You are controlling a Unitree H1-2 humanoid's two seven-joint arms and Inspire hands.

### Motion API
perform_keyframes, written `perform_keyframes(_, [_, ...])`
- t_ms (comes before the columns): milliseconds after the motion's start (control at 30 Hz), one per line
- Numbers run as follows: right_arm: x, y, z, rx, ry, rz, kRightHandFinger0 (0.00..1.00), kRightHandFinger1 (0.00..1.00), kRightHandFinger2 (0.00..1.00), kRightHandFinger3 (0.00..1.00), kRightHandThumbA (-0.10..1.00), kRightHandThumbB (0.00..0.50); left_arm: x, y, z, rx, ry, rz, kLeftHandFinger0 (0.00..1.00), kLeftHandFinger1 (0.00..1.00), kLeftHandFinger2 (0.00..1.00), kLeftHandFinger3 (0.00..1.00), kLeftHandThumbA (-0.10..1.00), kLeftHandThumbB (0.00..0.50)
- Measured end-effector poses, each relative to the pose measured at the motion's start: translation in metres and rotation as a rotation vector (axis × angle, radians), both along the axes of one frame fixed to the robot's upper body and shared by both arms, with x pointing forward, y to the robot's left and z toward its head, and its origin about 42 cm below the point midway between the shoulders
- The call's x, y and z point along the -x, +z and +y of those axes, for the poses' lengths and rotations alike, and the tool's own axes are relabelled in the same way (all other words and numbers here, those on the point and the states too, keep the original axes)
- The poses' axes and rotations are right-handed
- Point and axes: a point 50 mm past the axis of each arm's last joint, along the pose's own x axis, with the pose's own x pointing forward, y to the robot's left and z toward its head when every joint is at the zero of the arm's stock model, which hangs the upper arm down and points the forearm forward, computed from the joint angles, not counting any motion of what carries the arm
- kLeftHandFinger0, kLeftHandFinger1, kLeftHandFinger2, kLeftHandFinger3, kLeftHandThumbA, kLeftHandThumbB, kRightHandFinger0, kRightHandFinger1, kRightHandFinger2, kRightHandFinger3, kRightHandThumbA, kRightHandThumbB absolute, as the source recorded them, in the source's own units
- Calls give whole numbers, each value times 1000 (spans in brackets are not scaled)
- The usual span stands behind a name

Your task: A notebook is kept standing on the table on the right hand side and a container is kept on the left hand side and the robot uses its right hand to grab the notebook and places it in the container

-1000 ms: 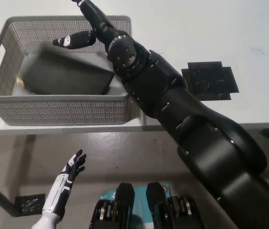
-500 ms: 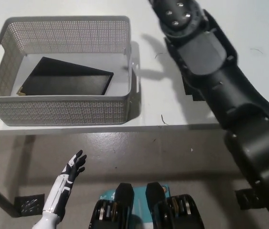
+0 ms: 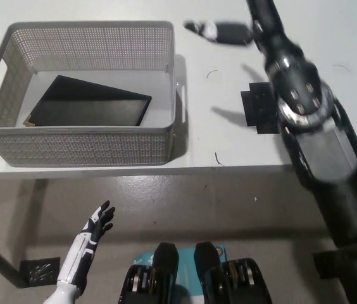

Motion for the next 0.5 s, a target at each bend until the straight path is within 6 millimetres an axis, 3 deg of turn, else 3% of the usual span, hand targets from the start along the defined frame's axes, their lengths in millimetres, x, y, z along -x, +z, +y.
perform_keyframes(100, [28, -44, -18, -25, -19, 51, 1000, 1000, 1000, 1000, 943, 297, 0, -1, 0, 1, 1, 4, 1000, 1000, 1000, 1000, 1000, 336])
perform_keyframes(133, [31, -46, -19, -29, -20, 51, 1000, 1000, 1000, 1000, 965, 265, 0, -1, 0, 1, 1, 5, 1000, 1000, 1000, 1000, 1000, 335])
perform_keyframes(167, [44, -62, -25, -40, -26, 70, 1000, 1000, 1000, 1000, 984, 225, 0, -2, 0, 1, 1, 8, 1000, 1000, 1000, 1000, 1000, 334])
perform_keyframes(267, [88, -106, -41, -77, -42, 129, 1000, 1000, 1000, 1000, 961, 203, 1, -4, 0, 1, 2, 15, 1000, 1000, 1000, 1000, 1000, 332])
perform_keyframes(500, [190, -167, -69, -196, -79, 203, 1000, 1000, 1000, 1000, 929, 182, -2, -2, 1, 8, 3, 8, 1000, 1000, 1000, 1000, 1000, 341])
